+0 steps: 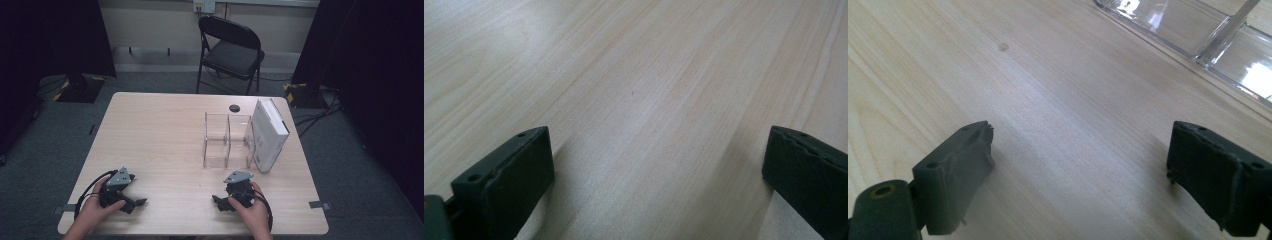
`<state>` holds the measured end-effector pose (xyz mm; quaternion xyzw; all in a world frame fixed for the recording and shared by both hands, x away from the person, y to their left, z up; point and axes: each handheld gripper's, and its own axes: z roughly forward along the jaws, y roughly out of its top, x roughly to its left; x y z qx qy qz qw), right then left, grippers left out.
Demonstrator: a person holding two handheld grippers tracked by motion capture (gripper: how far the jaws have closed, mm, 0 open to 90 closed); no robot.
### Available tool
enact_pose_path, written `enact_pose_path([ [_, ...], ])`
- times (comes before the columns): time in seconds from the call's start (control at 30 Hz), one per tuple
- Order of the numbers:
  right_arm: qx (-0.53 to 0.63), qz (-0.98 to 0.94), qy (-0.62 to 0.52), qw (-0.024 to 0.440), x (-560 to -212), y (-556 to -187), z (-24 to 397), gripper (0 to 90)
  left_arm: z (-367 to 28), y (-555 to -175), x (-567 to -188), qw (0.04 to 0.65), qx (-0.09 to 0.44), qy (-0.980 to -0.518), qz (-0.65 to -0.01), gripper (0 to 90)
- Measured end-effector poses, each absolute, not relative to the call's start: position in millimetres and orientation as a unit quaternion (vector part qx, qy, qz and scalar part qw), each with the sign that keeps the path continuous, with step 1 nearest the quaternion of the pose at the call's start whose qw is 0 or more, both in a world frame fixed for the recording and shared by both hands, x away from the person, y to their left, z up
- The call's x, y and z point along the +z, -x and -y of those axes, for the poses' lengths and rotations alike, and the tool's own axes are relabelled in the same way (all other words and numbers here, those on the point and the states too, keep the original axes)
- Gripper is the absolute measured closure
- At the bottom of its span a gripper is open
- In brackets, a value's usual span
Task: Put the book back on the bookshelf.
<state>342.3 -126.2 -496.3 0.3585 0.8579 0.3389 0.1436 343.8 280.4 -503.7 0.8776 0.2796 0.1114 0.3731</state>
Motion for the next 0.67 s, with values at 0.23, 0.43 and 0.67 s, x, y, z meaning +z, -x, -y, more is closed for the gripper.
enact_pose_path([
  [0.23,0.351,-0.852,-0.359,0.151,-499.0,-340.8,126.9,9.8,-280.5,-343.8,-503.7,0.373,0.111,-0.878,-0.28,0.0],
  [0.43,0.364,-0.846,-0.358,0.157,-501.4,-340.3,126.1,9.8,-280.4,-343.7,-503.7,0.373,0.111,-0.878,-0.28,0.0],
  [0.67,0.364,-0.845,-0.358,0.157,-501.5,-340.3,126.1,9.8,-280.5,-343.5,-503.7,0.373,0.112,-0.878,-0.28,0.0],
])
